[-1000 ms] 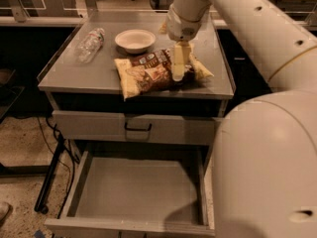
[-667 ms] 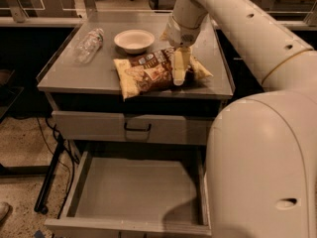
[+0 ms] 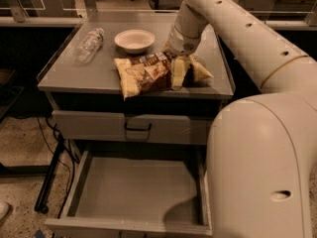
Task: Place brown chip bag into middle drawer
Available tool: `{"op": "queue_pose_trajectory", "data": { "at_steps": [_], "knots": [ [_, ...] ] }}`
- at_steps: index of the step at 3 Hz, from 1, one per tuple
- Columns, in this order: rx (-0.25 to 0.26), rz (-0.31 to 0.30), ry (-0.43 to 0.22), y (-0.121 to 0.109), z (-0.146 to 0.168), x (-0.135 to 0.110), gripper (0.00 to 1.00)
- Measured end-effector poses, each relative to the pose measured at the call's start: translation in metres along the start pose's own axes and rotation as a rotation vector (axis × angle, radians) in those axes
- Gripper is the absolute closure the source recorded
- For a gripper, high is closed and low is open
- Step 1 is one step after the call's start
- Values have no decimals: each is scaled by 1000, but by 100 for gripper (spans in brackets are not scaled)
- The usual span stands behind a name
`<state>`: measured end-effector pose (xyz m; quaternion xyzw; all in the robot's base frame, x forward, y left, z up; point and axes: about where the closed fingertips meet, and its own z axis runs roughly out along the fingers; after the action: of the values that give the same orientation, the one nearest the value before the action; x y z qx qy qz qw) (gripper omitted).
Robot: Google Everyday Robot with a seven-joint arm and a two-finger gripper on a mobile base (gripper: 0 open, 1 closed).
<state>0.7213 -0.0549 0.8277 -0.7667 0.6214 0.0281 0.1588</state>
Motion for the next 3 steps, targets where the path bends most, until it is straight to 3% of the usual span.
{"op": "queue_pose_trajectory", "data": {
  "at_steps": [3],
  "knots": [
    [0,0,0,0,0,0,88]
  ]
}}
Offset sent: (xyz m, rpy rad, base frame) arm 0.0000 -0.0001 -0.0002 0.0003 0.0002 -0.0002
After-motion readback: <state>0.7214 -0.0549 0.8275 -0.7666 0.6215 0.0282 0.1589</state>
